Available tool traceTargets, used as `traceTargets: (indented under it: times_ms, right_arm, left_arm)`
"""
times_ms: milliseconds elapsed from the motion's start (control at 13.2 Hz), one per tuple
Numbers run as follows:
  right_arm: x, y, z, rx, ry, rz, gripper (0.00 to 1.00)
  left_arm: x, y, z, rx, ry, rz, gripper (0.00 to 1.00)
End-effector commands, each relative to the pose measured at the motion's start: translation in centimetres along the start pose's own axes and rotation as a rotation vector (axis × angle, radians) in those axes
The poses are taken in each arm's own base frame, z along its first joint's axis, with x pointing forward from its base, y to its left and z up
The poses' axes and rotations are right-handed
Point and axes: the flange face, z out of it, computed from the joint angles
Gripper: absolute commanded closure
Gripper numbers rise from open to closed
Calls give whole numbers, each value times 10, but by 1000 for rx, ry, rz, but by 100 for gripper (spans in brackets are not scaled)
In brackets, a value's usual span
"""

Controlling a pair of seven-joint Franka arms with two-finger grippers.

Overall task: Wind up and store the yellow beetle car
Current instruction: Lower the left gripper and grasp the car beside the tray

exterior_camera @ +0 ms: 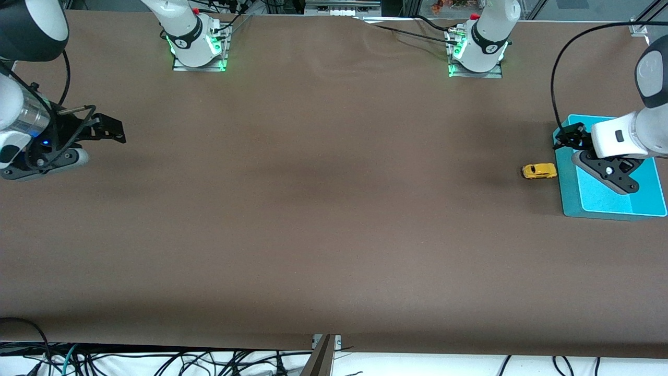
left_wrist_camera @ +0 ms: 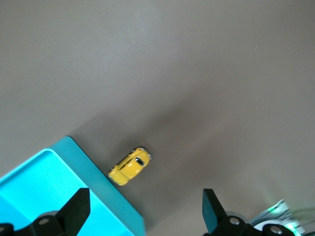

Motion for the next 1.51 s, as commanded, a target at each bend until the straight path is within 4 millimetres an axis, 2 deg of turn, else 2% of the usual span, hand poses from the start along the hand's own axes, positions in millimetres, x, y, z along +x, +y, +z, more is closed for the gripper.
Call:
traceTargets:
  times_ms: [0, 151, 378, 454, 605, 756, 983, 1134, 1437]
  right_arm:
    - [-14, 11, -22, -31, 34, 38, 0]
    - [-33, 34, -41, -36, 81, 88, 0]
    - [-41, 41, -50, -61, 95, 105, 0]
    - [-43, 50, -46, -52, 91, 124, 0]
    - [-43, 48, -33, -41, 57, 142, 0]
    - [-43, 49, -30, -37, 49, 178, 0]
    - [-36, 36, -23, -35, 41, 199, 0]
    - [-34, 34, -18, -28, 36, 194, 0]
    - [-29, 47, -10, -7, 20, 207, 0]
  left_arm:
    - [-34, -16, 51, 7, 7, 177, 0]
    - [-46, -18, 90, 7, 13, 287, 0]
    - [-68, -17, 151, 36, 38, 416, 0]
    - [-75, -17, 168, 74, 55, 467, 0]
    - [-78, -18, 202, 132, 84, 528, 0]
    - [-81, -28, 236, 136, 93, 571, 0]
    - [-84, -31, 255, 151, 101, 591, 0]
    - [-84, -32, 267, 153, 105, 593, 0]
    - [-86, -34, 278, 148, 107, 585, 2]
